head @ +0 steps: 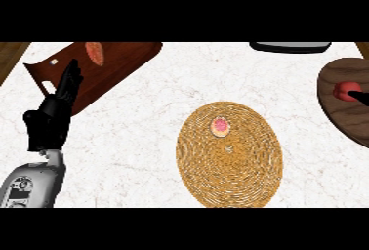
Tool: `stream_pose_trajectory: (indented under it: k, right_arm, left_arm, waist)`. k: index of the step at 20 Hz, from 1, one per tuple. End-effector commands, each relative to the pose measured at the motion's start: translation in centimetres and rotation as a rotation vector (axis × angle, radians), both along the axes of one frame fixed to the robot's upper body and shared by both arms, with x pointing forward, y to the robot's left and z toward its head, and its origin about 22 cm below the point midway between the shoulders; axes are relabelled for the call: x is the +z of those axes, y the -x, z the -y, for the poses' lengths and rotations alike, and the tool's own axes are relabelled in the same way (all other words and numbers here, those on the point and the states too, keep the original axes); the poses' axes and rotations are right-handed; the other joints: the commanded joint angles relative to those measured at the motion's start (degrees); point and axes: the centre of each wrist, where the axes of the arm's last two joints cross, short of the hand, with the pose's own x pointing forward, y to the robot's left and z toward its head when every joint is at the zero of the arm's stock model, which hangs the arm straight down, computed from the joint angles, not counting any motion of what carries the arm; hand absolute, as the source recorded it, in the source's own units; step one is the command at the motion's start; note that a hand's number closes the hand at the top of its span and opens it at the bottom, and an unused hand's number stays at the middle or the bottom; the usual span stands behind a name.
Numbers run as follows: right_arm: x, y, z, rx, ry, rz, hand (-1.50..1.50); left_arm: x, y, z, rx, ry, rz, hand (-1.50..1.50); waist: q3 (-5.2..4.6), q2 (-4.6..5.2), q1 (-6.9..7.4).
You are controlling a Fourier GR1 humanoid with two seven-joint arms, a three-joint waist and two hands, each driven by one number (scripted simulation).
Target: Pick the bell pepper from the placemat and place it in the bowl
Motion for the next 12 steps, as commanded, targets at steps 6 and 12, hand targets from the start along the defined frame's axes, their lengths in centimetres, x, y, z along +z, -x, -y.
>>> stream_pose_trajectory:
  k: [6, 12]
  right_arm:
    - [2.1, 2.0, 3.8, 0.008, -0.179, 0.130, -1.50]
    - [0.0, 8.8, 8.7, 0.075, -0.230, 0.157, -1.50]
  left_arm:
    - [-1.0, 0.0, -1.5, 0.019, -0.005, 0.004, 0.00]
    - [-0.2, 0.5, 0.9, 0.036, 0.002, -0.011, 0.00]
  waist:
    - [-0.17, -0.48, -1.16]
    - [-0.17, -1.00, -2.54]
